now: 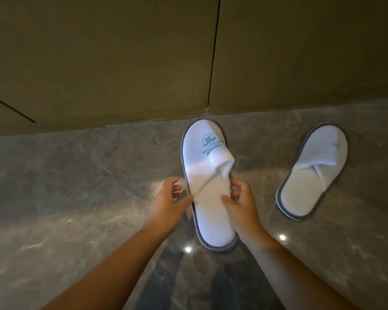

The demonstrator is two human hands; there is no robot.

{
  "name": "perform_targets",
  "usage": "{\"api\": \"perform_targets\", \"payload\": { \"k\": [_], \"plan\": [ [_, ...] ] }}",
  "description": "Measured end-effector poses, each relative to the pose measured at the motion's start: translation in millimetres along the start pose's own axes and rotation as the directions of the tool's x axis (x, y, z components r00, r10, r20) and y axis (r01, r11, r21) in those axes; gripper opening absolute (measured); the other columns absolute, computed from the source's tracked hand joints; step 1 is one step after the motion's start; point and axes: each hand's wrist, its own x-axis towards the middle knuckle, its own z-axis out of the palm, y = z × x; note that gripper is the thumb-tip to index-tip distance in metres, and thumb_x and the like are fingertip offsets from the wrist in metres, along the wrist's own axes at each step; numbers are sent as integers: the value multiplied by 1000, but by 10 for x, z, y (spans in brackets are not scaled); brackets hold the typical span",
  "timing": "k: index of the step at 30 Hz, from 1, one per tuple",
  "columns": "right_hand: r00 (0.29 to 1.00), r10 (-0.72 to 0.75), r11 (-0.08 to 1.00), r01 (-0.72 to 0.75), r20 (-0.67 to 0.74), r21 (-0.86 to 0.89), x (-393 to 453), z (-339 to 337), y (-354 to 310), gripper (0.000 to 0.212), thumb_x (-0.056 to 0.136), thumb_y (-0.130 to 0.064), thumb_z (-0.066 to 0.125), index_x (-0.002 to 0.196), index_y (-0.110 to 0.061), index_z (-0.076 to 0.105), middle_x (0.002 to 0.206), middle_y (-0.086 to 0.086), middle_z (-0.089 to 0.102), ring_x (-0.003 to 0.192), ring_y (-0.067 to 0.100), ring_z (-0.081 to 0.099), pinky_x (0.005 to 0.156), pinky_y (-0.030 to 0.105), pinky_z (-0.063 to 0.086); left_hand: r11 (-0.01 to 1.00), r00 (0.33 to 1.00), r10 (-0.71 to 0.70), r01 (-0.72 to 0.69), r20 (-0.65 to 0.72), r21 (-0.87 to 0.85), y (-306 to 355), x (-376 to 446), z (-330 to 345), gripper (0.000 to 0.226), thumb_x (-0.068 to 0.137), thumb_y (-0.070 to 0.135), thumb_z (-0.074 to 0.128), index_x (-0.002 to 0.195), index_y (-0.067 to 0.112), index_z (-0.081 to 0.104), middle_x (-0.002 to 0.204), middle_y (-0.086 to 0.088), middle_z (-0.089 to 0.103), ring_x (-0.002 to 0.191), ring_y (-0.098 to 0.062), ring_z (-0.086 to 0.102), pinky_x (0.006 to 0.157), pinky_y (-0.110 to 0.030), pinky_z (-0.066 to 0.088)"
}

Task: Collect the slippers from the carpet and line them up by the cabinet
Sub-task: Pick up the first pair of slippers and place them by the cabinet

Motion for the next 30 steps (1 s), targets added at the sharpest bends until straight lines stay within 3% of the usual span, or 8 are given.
{"api": "perform_targets", "payload": {
  "k": [2, 3, 6, 9, 11, 15, 22, 30],
  "plan": [
    [1000, -7, 998, 7, 8, -56, 83, 166, 44, 35, 85, -15, 54, 117, -15, 40, 121, 13, 55, 103, 26, 55, 92, 46, 50, 991, 1000, 7, -5, -14, 133, -117, 50, -152, 55, 79, 18, 63, 128, 14, 38, 122, -3, 47, 97, -8, 46, 63, 3, 38],
    [1000, -7, 996, 8, 10, -94, 116, 232, 71, 35, 85, -16, 54, 118, -14, 40, 122, 13, 54, 105, 26, 55, 92, 45, 50, 977, 1000, 26, -23, -13, 214, -187, 65, -216, 57, 79, 18, 63, 129, 14, 37, 131, -5, 45, 104, -11, 47, 72, 3, 37],
    [994, -95, 939, 74, -46, -335, 171, 331, 160, 47, 81, -23, 60, 123, -12, 40, 128, 15, 49, 114, 27, 48, 97, 43, 45, 887, 998, 52, -55, 18, 458, -402, 112, -368, 68, 77, 25, 65, 135, 14, 31, 146, -10, 33, 132, -26, 32, 106, -32, 30],
    [976, -213, 798, 148, -44, -584, 92, 366, 250, 80, 70, -44, 67, 133, -13, 28, 137, 15, 38, 123, 30, 36, 102, 43, 37, 730, 997, 18, -66, 78, 680, -605, 140, -439, 82, 76, 42, 62, 140, 23, 14, 155, -6, 9, 141, -30, 5, 114, -45, 16],
    [985, -173, 718, 143, 24, -682, -14, 441, 352, 100, 62, -57, 67, 137, -18, 14, 145, 15, 26, 128, 31, 30, 103, 43, 34, 645, 994, 1, -82, 106, 760, -723, 136, -447, 88, 75, 50, 59, 141, 27, 6, 156, -6, -2, 142, -31, -5, 115, -48, 11],
    [991, -80, 595, 131, 104, -793, -131, 667, 538, 114, 59, -70, 59, 137, -27, -11, 154, 12, -4, 139, 32, 10, 111, 44, 23, 547, 990, -19, -109, 142, 830, -856, 102, -434, 93, 75, 53, 56, 141, 26, -4, 155, -7, -11, 141, -33, -10, 115, -49, 6],
    [961, -228, 581, 263, 156, -771, -14, 769, 476, 93, 74, -50, 57, 139, -25, -4, 153, 13, -6, 138, 34, 5, 112, 45, 19, 503, 989, 5, -131, 148, 854, -887, 99, -431, 92, 76, 55, 53, 141, 25, -5, 155, -7, -12, 141, -34, -11, 114, -49, 6],
    [957, -220, 611, 286, 189, -738, 38, 752, 410, 91, 77, -51, 55, 141, -24, -5, 154, 13, -6, 140, 34, 0, 113, 46, 15, 555, 992, 10, -109, 125, 825, -855, 102, -411, 88, 76, 54, 54, 141, 26, 1, 156, -7, -6, 141, -33, -8, 114, -49, 7]
  ]
}}
